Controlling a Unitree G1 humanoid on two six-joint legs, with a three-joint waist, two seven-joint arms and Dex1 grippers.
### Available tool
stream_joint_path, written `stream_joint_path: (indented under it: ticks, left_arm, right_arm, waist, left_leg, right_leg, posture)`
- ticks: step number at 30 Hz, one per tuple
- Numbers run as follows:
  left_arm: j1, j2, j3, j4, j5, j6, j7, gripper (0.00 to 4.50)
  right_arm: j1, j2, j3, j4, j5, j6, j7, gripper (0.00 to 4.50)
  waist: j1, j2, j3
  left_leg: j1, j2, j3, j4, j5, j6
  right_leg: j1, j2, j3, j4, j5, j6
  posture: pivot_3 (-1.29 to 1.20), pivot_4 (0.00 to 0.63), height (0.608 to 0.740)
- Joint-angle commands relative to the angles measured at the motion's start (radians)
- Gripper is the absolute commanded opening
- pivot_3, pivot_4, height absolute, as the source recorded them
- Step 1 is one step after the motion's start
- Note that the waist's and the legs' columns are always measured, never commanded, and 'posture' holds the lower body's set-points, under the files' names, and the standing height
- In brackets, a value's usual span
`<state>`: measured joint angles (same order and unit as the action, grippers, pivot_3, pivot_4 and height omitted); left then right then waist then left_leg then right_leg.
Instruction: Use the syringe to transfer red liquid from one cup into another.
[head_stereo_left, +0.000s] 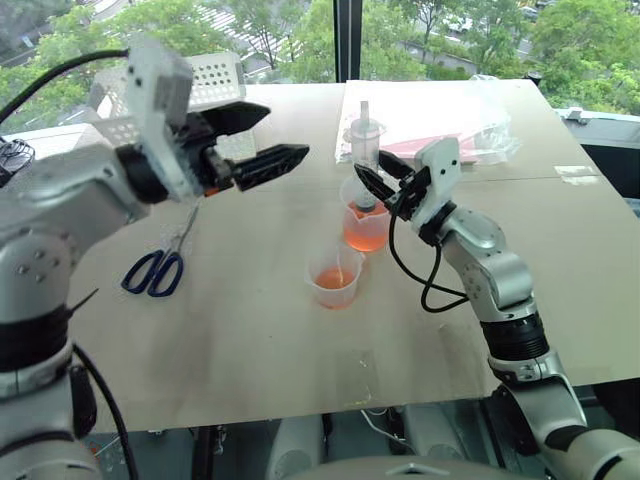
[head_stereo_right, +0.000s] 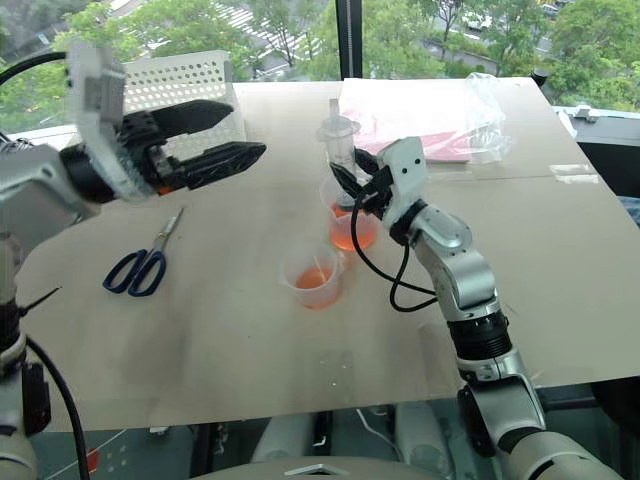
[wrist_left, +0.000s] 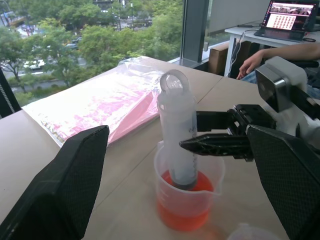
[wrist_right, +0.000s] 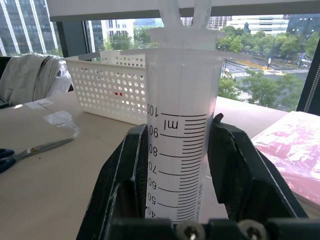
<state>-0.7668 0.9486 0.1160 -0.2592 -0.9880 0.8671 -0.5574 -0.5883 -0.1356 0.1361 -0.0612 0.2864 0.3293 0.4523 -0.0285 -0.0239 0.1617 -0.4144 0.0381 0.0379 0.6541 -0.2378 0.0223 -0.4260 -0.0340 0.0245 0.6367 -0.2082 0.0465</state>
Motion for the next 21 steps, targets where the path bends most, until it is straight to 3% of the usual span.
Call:
stream_joint_path:
  ticks: [1, 5, 9, 20, 21]
  left_arm:
    - [-0.163, -0.051, -0.145, 0.156, 0.19, -0.05, -0.084, 4.5]
    - [-0.305, -0.145, -0.277, 0.356, 0.387, -0.172, -0.21, 4.5]
    - [-0.36, -0.206, -0.334, 0.493, 0.521, -0.287, -0.319, 4.5]
    - [-0.453, -0.347, -0.288, 0.682, 0.629, -0.446, -0.49, 4.5]
    - [-0.457, -0.352, -0.289, 0.694, 0.641, -0.459, -0.502, 3.97]
  right_arm:
    - [-0.003, 0.007, -0.001, -0.013, -0.006, -0.038, 0.016, 1.33]
    - [0.013, 0.02, -0.005, -0.008, -0.006, -0.044, 0.015, 1.33]
    - [0.021, 0.024, 0.001, -0.023, -0.009, -0.049, 0.021, 1.33]
    - [0.037, 0.018, 0.015, -0.071, 0.004, -0.025, 0.05, 1.31]
    - [0.037, 0.016, 0.016, -0.072, 0.006, -0.024, 0.054, 1.31]
  waist:
    - [0.006, 0.0, 0.0]
    - [0.013, 0.0, 0.0]
    - [0.01, 0.0, 0.0]
    - [0.012, -0.001, 0.0]
    - [0.012, -0.001, 0.0]
  left_leg:
    - [0.0, 0.0, 0.0, 0.0, 0.0, 0.0]
    - [-0.001, 0.0, 0.0, 0.0, 0.0, 0.0]
    - [-0.002, 0.0, 0.002, 0.0, 0.0, 0.0]
    - [-0.004, 0.0, 0.004, 0.0, 0.0, 0.0]
    - [-0.004, 0.0, 0.004, 0.0, 0.0, 0.0]
  right_leg:
    - [0.0, 0.0, 0.0, 0.0, 0.0, 0.0]
    - [0.0, 0.0, 0.0, 0.0, 0.0, 0.0]
    - [-0.003, 0.0, 0.002, 0.001, 0.0, 0.0]
    - [-0.006, 0.0, 0.003, 0.002, 0.0, 0.0]
    - [-0.006, 0.0, 0.003, 0.003, 0.0, 0.0]
  posture:
    - [0.0, 0.15, 0.74]
    - [0.0, 0.15, 0.74]
    - [0.0, 0.15, 0.74]
    - [0.0, 0.15, 0.74]
    - [0.0, 0.15, 0.74]
